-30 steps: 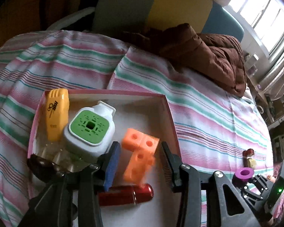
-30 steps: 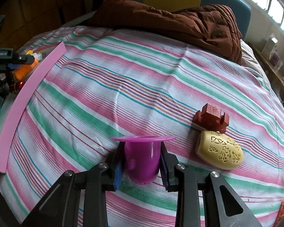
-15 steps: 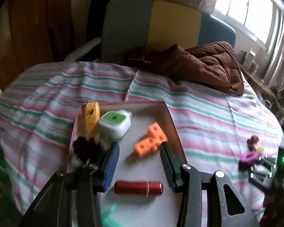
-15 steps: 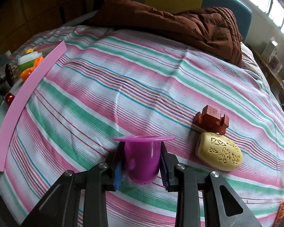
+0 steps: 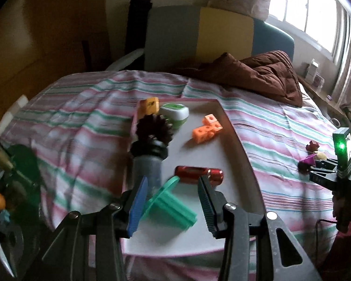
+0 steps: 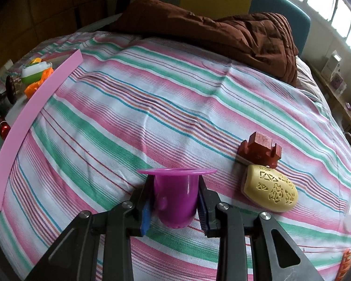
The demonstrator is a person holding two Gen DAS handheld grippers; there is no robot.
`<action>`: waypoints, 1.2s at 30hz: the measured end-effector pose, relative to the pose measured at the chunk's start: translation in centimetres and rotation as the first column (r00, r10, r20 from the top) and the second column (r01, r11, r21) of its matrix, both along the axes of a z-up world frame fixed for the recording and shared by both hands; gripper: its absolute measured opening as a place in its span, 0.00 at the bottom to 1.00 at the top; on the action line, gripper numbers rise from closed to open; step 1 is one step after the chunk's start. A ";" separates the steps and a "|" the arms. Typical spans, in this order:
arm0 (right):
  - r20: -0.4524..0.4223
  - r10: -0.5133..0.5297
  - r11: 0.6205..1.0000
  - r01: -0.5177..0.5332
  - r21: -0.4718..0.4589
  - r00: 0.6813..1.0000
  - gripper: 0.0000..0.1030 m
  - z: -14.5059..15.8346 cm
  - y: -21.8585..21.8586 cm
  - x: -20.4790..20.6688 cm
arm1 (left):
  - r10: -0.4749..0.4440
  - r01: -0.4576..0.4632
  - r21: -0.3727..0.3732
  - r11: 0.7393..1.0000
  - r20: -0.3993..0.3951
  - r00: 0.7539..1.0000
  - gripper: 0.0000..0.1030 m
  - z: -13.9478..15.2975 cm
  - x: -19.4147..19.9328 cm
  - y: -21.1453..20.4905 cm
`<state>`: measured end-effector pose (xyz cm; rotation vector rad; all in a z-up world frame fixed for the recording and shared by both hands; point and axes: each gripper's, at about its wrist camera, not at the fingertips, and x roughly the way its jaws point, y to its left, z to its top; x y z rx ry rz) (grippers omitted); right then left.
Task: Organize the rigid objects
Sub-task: 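Carry the purple funnel into the tray and release it with right gripper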
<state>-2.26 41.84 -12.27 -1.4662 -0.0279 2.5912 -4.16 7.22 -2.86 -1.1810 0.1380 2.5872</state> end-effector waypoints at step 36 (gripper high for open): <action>-0.135 0.148 0.979 -0.165 -0.123 0.980 0.31 8.3 -12.9 0.6 | 0.073 -0.073 0.014 0.997 -0.020 0.997 0.44 -0.7 1.0 -4.7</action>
